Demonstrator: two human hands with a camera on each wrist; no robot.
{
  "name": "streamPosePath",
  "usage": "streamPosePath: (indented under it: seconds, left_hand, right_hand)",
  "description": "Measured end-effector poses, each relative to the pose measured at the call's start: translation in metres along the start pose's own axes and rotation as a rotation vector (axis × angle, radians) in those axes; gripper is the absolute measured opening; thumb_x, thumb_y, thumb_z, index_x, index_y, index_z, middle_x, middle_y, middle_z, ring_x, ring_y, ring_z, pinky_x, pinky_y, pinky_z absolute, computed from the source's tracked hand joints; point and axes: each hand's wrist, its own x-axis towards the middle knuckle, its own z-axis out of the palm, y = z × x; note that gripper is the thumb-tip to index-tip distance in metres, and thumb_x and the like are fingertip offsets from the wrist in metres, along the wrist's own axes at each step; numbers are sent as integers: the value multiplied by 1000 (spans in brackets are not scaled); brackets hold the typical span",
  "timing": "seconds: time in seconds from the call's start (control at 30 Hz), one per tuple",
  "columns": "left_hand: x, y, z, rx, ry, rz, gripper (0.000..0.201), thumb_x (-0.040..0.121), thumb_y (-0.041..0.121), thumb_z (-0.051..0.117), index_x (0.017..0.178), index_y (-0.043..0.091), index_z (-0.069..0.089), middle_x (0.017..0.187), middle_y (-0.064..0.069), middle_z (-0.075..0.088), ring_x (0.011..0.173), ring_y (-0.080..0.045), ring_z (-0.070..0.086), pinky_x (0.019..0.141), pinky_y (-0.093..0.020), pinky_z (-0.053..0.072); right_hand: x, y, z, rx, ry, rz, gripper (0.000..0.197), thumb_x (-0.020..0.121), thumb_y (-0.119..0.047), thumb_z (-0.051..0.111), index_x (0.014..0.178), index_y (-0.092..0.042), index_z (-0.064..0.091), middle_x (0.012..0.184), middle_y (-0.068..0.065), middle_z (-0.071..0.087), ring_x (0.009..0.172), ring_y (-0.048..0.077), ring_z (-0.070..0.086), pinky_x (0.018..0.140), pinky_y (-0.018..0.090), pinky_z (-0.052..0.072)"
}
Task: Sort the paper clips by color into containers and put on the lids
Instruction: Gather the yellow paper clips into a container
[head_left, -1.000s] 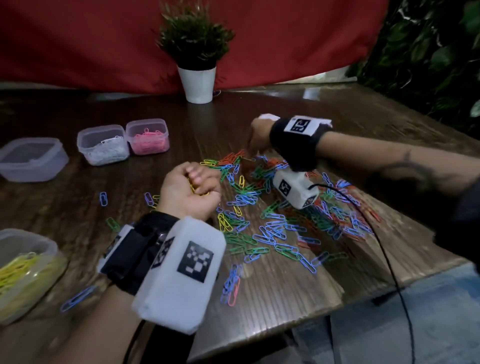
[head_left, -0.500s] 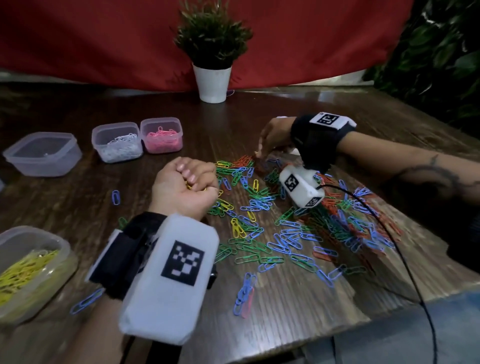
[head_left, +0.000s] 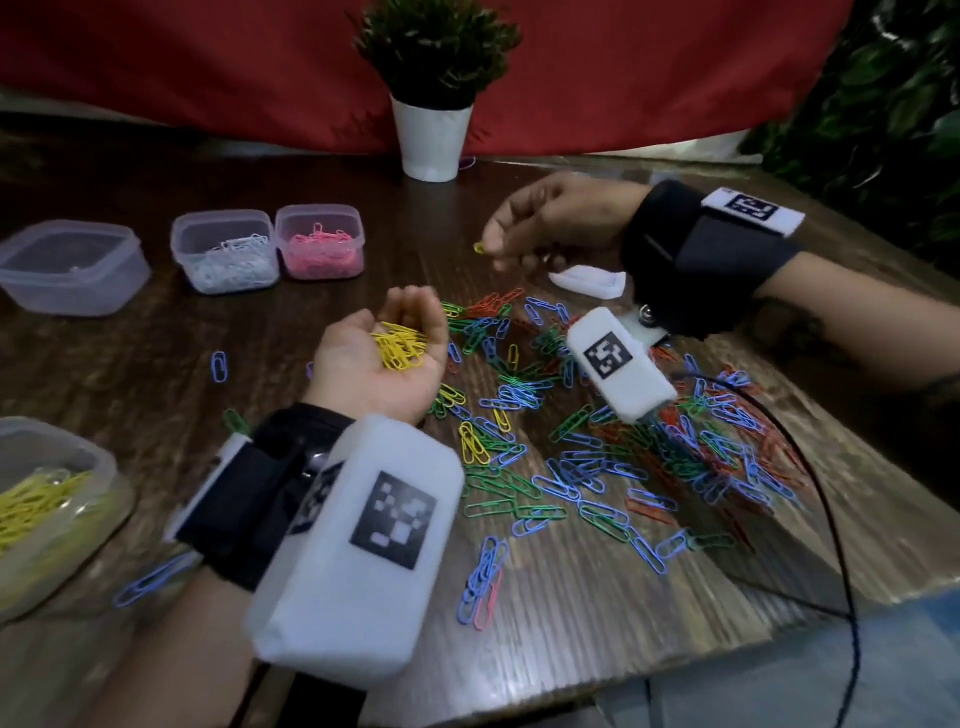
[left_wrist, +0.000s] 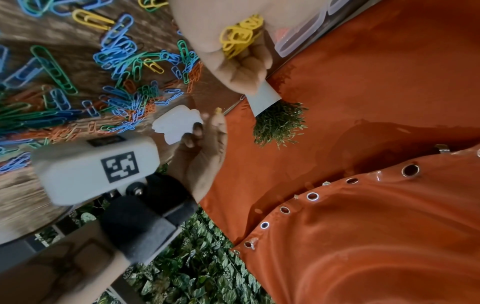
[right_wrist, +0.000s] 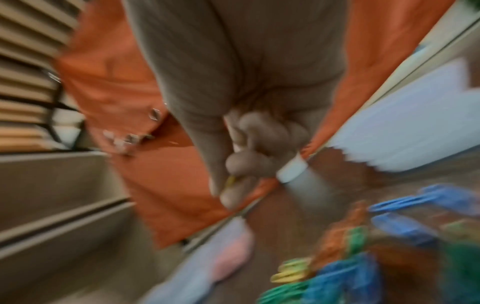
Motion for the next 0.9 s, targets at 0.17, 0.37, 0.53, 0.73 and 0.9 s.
streamPosePath:
  seconds: [0.17,0.37,0.53,0.73,0.9]
  left_hand:
    - [-18,-10,12,260,37,152,41,102,17,23,69,4,44,37,-8,55,60,-19,51,79,-33,43]
    - [-29,-10,13,439,-40,205,42,103,10,21,65,6,41,28,-1,48,56,-18,50,57,-26,42]
    - [-25,-7,3,652,-39,222,40,98,-10,23,68,11,39,28,11,45,34,6,50,41,-6,38]
    - [-14,14,10,221,-88,154,52,102,24,15,78,1,55,106,-8,67,116,-23,57,83,-33,43]
    - [-14,19,11,86,-101,124,52,102,24,15,81,-1,56,131,-9,56,121,-23,53,84,-34,43]
  right_hand:
    - [-4,-32,33,12,-156,-148,20,91,4,49,76,-9,54,44,-6,56,37,1,48,33,10,34]
    - [-8,-27,38,26,-213,-123,18,91,1,49,79,-9,57,53,-5,63,43,0,52,37,10,34]
    - [-17,-35,52,-285,-210,-164,8,91,-11,56,92,-6,63,65,1,60,48,2,52,37,12,33]
    - [22,-52,20,-309,155,-196,14,88,-12,60,77,-21,60,48,-7,54,33,-1,46,38,13,34]
    - [60,-23,44,-715,-129,111,22,88,-6,59,110,-6,61,48,-6,55,37,3,51,32,9,38]
